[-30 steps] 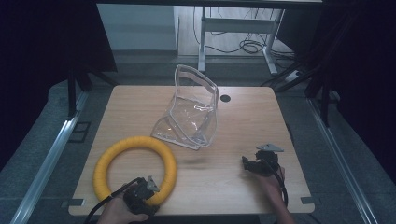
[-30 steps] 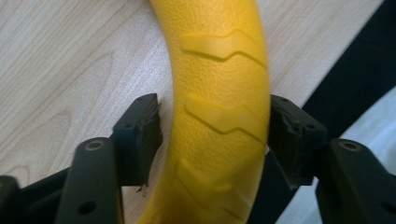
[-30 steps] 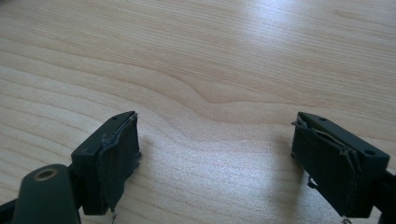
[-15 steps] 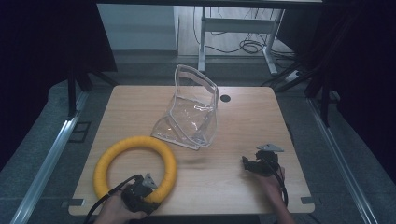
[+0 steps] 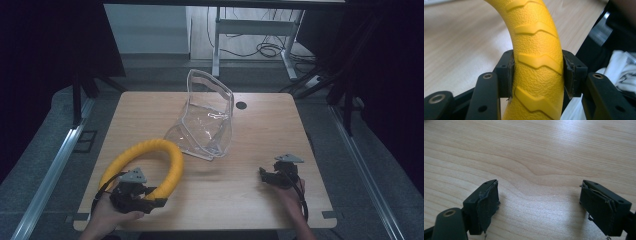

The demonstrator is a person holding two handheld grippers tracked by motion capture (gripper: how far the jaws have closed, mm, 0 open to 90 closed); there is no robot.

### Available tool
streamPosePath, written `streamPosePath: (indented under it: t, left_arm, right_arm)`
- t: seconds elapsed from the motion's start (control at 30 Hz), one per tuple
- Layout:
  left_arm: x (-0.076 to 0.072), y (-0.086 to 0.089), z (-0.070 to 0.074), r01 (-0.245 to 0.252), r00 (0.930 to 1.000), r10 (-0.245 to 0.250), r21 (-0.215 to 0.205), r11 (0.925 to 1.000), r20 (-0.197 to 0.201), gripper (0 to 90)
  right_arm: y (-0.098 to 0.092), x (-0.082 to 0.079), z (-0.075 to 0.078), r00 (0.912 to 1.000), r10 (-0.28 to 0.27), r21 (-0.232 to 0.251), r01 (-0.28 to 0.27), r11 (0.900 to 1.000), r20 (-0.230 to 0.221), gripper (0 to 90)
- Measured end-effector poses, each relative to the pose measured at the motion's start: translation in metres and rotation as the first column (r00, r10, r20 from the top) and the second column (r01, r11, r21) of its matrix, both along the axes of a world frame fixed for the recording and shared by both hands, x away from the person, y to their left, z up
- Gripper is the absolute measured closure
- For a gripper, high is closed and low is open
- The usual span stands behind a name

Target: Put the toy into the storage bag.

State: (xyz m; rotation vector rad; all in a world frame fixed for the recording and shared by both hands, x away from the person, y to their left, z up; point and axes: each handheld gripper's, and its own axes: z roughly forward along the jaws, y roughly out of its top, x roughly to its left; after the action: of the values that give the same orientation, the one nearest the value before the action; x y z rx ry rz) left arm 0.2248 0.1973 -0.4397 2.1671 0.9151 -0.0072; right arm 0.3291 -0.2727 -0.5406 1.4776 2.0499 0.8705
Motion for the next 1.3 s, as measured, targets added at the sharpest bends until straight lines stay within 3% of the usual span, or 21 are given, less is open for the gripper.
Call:
streamPosePath:
  t: [0.23, 0.37, 0.53, 0.57, 0.63, 0.67, 0.7, 0.97, 1.1, 1.2, 1.23, 1.3]
  left_arm:
    - [0.004, 0.016, 0.014, -0.05, 0.9979, 0.054, -0.103, 0.9934, 0.036, 50.7]
    - [0.005, 0.024, 0.021, -0.087, 0.9917, 0.099, -0.138, 0.9866, 0.082, 50.8]
    - [0.005, 0.035, 0.033, -0.121, 0.9805, 0.148, -0.2, 0.9723, 0.129, 51.0]
    - [0.006, 0.039, 0.037, -0.136, 0.9759, 0.169, -0.223, 0.9654, 0.138, 51.0]
    - [0.006, 0.041, 0.039, -0.142, 0.9734, 0.178, -0.234, 0.962, 0.144, 51.0]
    - [0.006, 0.044, 0.041, -0.152, 0.969, 0.194, -0.254, 0.9553, 0.152, 51.0]
    - [0.006, 0.044, 0.041, -0.152, 0.969, 0.194, -0.254, 0.9553, 0.152, 51.0]
    - [0.006, 0.055, 0.054, -0.176, 0.9499, 0.249, -0.336, 0.9255, 0.189, 50.9]
    - [0.006, 0.054, 0.061, -0.176, 0.9398, 0.264, -0.357, 0.9173, 0.216, 50.9]
    - [0.007, 0.051, 0.066, -0.173, 0.9358, 0.271, -0.375, 0.9106, 0.226, 50.8]
    - [0.008, 0.049, 0.067, -0.171, 0.9346, 0.275, -0.393, 0.9036, 0.226, 50.8]
    - [0.008, 0.048, 0.068, -0.169, 0.9344, 0.276, -0.4, 0.9007, 0.226, 50.8]
  right_arm:
    - [0.0, 0.0, 0.0, 1.0, -0.001, 0.0, 0.001, 1.0, 0.001, 15.9]
    - [0.0, 0.0, 0.0, 1.0, -0.002, 0.0, 0.002, 1.0, 0.001, 16.1]
    - [0.0, 0.0, 0.0, 1.0, -0.002, 0.0, 0.002, 1.0, 0.002, 16.2]
    - [0.0, 0.001, 0.0, 1.0, -0.002, -0.001, 0.002, 1.0, 0.002, 16.2]
    - [0.0, 0.001, 0.0, 1.0, -0.002, -0.001, 0.002, 1.0, 0.002, 16.2]
    - [0.0, 0.001, 0.0, 1.0, -0.002, -0.001, 0.002, 1.0, 0.002, 16.2]
    - [0.0, 0.001, 0.0, 1.0, -0.002, -0.001, 0.002, 1.0, 0.002, 16.2]
    - [0.0, 0.001, 0.0, 1.0, -0.004, 0.0, 0.004, 1.0, 0.002, 16.3]
    - [0.0, 0.001, 0.0, 1.0, -0.004, -0.001, 0.004, 1.0, 0.003, 16.4]
    - [0.0, 0.001, 0.0, 1.0, -0.006, 0.0, 0.006, 1.0, 0.002, 16.4]
    - [0.0, 0.001, 0.0, 1.0, -0.006, 0.0, 0.006, 1.0, 0.002, 16.5]
    - [0.0, 0.001, 0.0, 1.0, -0.006, 0.0, 0.006, 1.0, 0.003, 16.5]
